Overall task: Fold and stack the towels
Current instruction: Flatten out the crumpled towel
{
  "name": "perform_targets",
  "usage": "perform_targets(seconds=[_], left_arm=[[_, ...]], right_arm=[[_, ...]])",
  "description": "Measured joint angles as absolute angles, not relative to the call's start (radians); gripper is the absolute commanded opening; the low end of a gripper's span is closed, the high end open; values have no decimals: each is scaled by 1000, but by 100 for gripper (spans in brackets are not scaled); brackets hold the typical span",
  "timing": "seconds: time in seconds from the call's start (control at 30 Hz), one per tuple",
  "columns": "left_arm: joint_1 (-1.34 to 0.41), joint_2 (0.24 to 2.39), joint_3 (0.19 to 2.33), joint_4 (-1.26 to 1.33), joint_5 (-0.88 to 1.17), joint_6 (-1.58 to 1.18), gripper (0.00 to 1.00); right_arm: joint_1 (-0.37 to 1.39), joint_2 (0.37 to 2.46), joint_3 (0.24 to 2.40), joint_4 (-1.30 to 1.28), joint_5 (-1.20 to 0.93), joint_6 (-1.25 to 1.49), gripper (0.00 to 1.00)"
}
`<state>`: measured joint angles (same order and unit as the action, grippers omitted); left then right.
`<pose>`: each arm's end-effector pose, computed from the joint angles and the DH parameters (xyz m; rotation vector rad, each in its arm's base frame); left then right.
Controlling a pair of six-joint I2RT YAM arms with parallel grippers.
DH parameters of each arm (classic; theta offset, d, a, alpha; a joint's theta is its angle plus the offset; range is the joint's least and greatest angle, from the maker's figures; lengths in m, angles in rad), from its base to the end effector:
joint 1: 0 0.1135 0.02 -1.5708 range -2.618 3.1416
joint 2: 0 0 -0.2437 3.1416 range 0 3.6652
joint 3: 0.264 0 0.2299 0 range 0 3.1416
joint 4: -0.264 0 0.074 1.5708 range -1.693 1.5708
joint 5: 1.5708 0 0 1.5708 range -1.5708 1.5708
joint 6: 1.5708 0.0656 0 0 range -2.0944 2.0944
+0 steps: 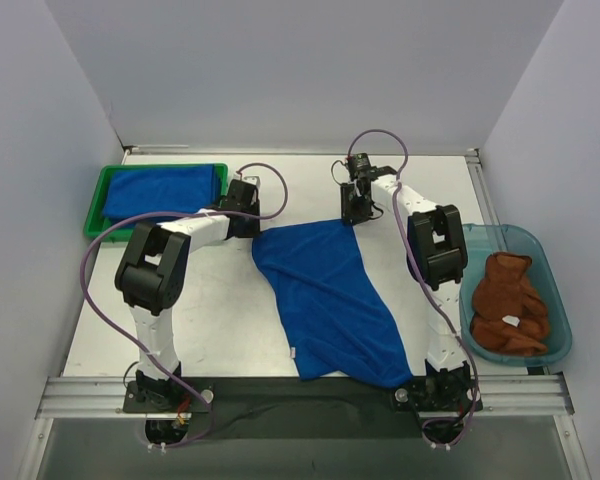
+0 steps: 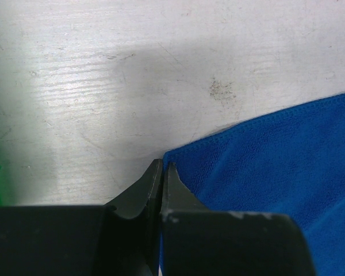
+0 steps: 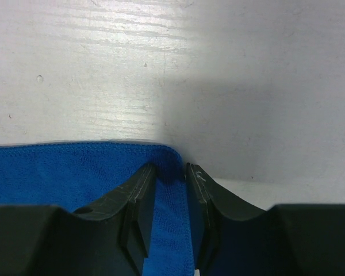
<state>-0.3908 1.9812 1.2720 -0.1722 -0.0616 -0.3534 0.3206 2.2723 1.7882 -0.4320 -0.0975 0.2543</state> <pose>0.3838 -0.1538 0.1303 0.0189 2.4664 -0.2512 0.4596 0.1594 0.1390 -0.1251 2.5142 0.3601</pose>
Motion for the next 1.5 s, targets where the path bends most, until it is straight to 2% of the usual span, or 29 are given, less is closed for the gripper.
perform_targets(seconds=[0.1, 0.2, 0.23, 0.33, 0.87, 1.1, 1.5], left_arm=[[-391, 1981, 1272, -172, -62, -353, 0], [-391, 1981, 1272, -173, -62, -352, 0], [-391, 1981, 1272, -173, -62, -352, 0], [-391, 1981, 1272, -173, -61, -350, 0], [-389, 1964, 1296, -176, -48, -296, 0], [-389, 1880, 1399, -182, -22, -243, 0], [-389, 1709, 1839, -239, 14, -167, 0]], right_arm=[[320, 2278, 1800, -443, -97, 263, 29], [320, 2288, 1819, -463, -97, 263, 17], [319, 2289, 1822, -466, -98, 262, 9], [316, 2297, 1834, -476, -108, 262, 0], [301, 2267, 1821, -463, -98, 210, 0], [288, 2046, 1759, -384, -68, 192, 0], [280, 1675, 1827, -294, -6, 124, 0]])
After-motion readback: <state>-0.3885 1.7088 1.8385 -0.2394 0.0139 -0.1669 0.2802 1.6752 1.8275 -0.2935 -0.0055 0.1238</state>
